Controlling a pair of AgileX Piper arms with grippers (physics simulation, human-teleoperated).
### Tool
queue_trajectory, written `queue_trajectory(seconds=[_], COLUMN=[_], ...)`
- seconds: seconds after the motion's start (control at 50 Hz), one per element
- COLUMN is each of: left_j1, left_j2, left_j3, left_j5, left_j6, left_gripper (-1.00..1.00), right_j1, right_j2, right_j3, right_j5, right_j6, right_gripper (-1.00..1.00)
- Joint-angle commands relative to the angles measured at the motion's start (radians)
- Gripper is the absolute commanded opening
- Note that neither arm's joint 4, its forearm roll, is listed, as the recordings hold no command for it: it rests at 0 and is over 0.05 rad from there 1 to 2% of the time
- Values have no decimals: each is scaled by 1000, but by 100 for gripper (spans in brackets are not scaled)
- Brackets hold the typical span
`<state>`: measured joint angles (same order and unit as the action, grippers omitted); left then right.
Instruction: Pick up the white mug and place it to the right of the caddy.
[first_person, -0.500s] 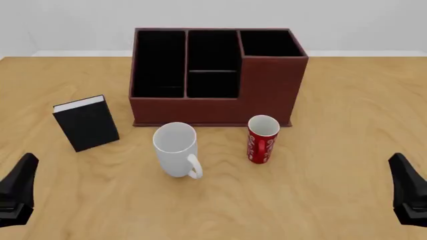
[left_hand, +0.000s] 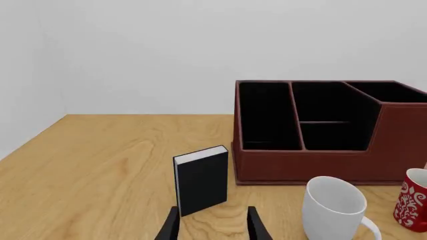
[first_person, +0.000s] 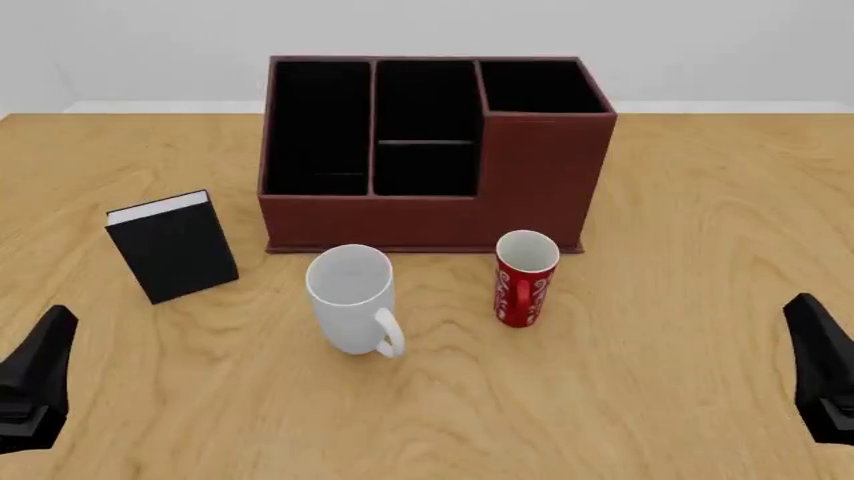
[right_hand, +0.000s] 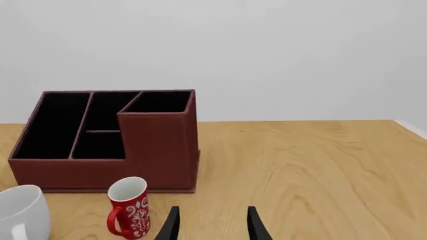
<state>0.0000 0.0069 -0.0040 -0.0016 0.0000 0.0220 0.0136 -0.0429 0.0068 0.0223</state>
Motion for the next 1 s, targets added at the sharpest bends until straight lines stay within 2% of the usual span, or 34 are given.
queue_trajectory(seconds=[0.02, 0.12, 0.18, 0.28, 0.34, 0.4, 0.72, 0.86, 1.0], left_j1=[0, 0, 0, 0, 0, 0, 0, 0, 0], left_j2=[0, 0, 0, 0, 0, 0, 0, 0, 0], left_j3=[0, 0, 0, 0, 0, 0, 0, 0, 0], left_j5=[0, 0, 0, 0, 0, 0, 0, 0, 0], left_j6=[0, 0, 0, 0, 0, 0, 0, 0, 0], left_gripper=[100, 100, 100, 100, 100, 100, 100, 100, 100], right_j1=[45, 67, 94, 143, 167, 186, 349, 389, 438], right_j2=[-11, -13, -1, 70, 133, 201, 518, 603, 695], right_j3=[-99, -191, -271, -383, -437, -488, -753, -840, -913], right_j5=[73, 140, 186, 212, 219, 221, 257, 292, 320], right_j6=[-7, -17, -42, -91, -89, -156, -306, -321, -267], right_gripper=[100, 100, 100, 100, 100, 100, 100, 100, 100])
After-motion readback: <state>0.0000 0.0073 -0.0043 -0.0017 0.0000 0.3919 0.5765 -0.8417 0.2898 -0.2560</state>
